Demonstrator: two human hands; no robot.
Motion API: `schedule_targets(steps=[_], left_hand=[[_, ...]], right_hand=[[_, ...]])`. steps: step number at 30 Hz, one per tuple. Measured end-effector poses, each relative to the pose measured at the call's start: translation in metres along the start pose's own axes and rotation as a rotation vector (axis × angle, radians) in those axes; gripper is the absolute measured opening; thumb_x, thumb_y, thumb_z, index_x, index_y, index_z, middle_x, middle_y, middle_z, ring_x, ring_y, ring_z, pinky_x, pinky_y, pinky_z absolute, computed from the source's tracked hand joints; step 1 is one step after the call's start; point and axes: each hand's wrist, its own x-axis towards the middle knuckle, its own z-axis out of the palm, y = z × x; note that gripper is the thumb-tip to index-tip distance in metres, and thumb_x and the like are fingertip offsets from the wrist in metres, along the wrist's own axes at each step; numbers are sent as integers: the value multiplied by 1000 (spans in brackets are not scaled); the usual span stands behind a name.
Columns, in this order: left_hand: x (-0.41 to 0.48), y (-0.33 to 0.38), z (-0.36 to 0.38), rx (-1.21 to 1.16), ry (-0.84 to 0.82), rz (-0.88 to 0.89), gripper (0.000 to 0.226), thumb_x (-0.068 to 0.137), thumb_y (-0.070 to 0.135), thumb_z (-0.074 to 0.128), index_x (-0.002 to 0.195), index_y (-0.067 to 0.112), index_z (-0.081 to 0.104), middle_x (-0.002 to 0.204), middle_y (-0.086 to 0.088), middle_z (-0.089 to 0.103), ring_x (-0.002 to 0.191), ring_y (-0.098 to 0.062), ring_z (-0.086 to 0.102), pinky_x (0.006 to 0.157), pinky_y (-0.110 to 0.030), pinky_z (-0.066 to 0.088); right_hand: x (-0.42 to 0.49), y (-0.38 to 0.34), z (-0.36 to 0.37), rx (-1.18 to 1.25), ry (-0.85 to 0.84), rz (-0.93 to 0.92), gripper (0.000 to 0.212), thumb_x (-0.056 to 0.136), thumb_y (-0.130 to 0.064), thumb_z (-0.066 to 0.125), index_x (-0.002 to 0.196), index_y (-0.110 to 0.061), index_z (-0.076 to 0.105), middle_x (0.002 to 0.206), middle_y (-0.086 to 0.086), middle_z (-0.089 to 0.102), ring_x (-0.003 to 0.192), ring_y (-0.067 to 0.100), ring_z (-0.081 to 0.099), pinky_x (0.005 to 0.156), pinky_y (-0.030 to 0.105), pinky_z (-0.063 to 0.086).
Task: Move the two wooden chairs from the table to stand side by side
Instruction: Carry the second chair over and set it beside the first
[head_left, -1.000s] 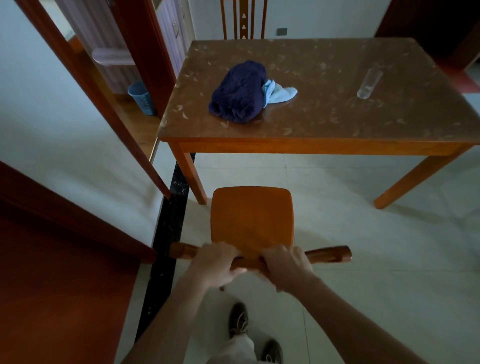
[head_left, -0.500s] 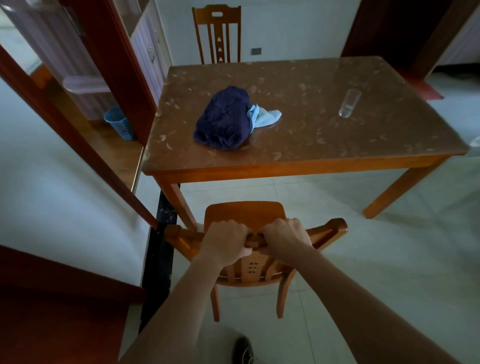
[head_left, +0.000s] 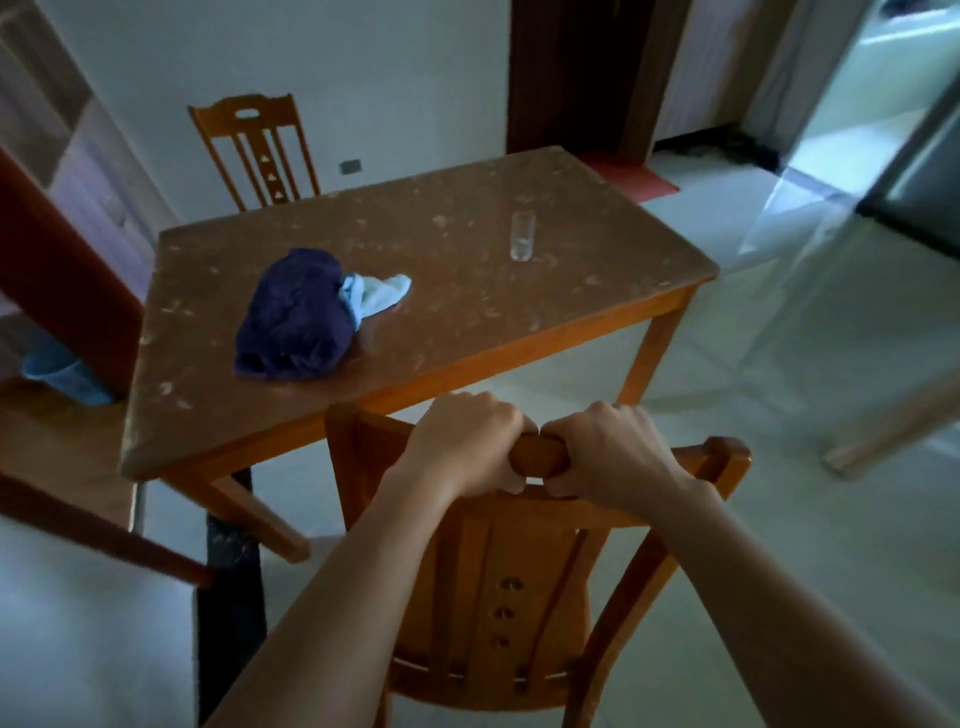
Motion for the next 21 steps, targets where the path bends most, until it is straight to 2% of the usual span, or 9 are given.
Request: schedule_targets(steps=[3,6,8,11,13,15,17,21], left_hand=[[40,46,11,-26,-28,111,25,71,42,81,94,36,73,63,17,54,60,-13,51,51,-22,21],[86,96,13,-56,-63,200,22,70,40,81,90,36,73,57,22,44,53,2,42,50,-21,24],[121,140,14,-45,-61,255,18,70,40,81,82,37,68,56,22,43,52,5,39,50,-20,26],[167,207,12,-35,-80,322,28,70,39,81,71,38,53,58,20,47,53,-4,46,51,-21,30],[199,249,12,-37,-90,350,32,70,37,80,64,36,49,59,18,51,58,-11,56,56,-25,44],[228,285,8,-43,-106,380,35,69,36,78,58,35,44,57,19,48,58,-12,56,60,-30,51],[258,318,4,-36,-100,420,36,67,35,76,55,35,42,57,20,45,58,-12,53,60,-32,52],[320,363,-1,-20,-90,480,43,69,32,82,53,37,42,57,22,44,61,-17,57,61,-34,52]], right_hand=[[-40,47,-3,37,-6,99,19,73,-45,72,88,-36,65,64,-13,53,63,15,57,58,28,38],[-78,99,-12,49,32,196,16,74,-45,69,83,-36,59,66,-11,56,63,17,56,58,30,38],[-106,140,-19,47,54,261,20,75,-44,68,77,-36,50,65,-11,54,61,17,54,57,30,37],[-144,201,-28,41,68,336,22,76,-45,68,77,-36,47,64,-11,50,60,16,51,56,30,36],[-168,244,-34,37,89,389,22,76,-49,68,79,-37,50,64,-12,47,61,17,51,57,31,34],[-187,283,-39,10,133,423,21,75,-51,67,79,-37,52,61,-12,44,60,19,52,56,31,33],[-201,321,-46,-19,169,462,21,73,-50,66,75,-36,50,56,-12,38,56,19,49,55,30,32],[-211,383,-59,-76,221,542,17,71,-50,64,77,-35,60,57,-12,42,56,21,54,56,31,37]])
